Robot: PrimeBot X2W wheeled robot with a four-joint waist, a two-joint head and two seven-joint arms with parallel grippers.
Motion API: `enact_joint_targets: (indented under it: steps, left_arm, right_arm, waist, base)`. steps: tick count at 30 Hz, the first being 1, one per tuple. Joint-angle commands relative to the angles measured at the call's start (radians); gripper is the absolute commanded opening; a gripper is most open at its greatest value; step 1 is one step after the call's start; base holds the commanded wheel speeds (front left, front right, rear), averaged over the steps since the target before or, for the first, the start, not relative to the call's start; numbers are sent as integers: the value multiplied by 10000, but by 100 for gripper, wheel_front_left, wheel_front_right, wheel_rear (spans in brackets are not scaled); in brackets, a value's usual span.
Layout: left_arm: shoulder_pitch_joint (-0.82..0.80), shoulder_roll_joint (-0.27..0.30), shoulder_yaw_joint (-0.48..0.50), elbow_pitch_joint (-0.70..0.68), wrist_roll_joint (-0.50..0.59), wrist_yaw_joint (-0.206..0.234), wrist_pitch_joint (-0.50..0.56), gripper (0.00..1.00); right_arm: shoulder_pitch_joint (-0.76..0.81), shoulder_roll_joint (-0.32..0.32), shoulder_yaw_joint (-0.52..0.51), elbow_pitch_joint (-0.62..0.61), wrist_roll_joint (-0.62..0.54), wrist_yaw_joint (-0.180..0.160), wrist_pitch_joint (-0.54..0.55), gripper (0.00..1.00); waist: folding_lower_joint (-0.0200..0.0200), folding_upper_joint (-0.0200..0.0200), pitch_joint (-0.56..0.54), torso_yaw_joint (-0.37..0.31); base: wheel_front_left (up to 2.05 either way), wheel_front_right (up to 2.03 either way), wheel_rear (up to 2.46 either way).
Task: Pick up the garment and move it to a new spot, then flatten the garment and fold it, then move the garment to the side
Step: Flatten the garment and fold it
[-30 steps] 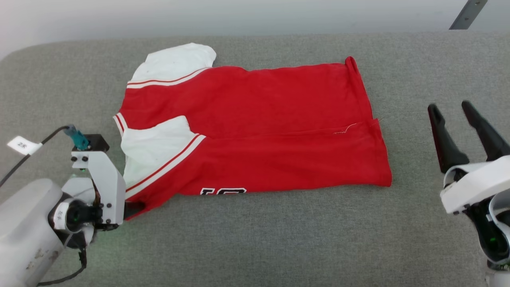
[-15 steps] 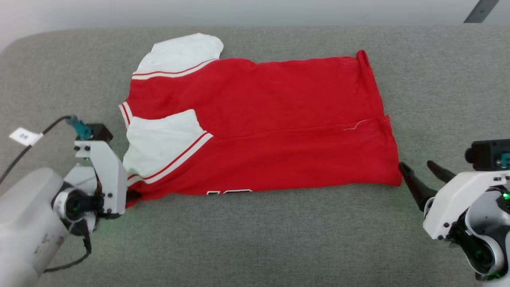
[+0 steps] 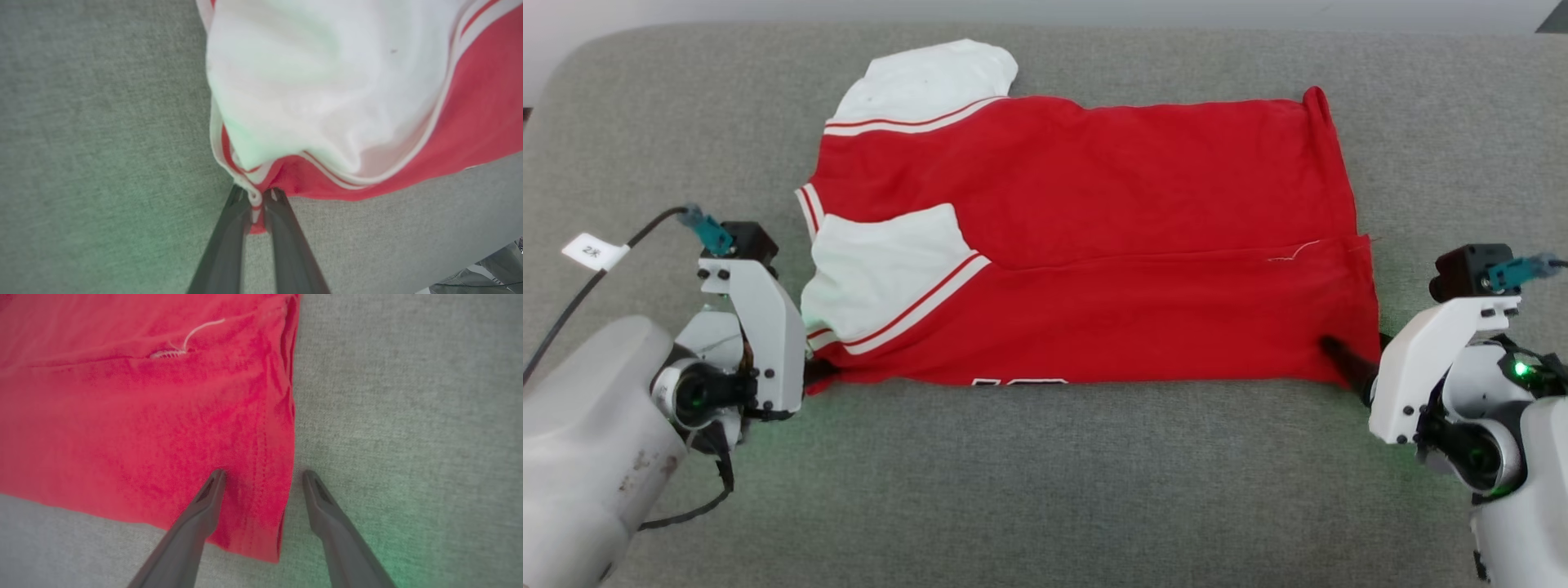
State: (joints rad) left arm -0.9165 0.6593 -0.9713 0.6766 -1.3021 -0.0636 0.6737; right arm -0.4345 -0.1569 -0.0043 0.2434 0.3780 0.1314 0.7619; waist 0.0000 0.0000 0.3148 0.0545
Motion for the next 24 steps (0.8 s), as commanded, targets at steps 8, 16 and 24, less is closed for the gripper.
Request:
enact_joint_targets:
  steps: [8,16,24]
  left_arm:
    - [153,-161,-135,348,94,-98,-122,0]
    - [120,268,-49,0,-20,37,180,0]
    - [427,1186,-74,-1639,-41,753,705,0]
  right_arm:
    - [-150,-118,211,936,32,-18,418,0]
    - [-142,-732,205,244,280,-18,803,0]
    - [439,-1345,87,-1031,746,-19,1635,0]
  waist:
    - [0,0,-53,121]
    - [0,0,-287,89]
    - [0,0,-470,54]
  base:
    - [0,0,0]
    - [0,0,0]
    - [0,0,0]
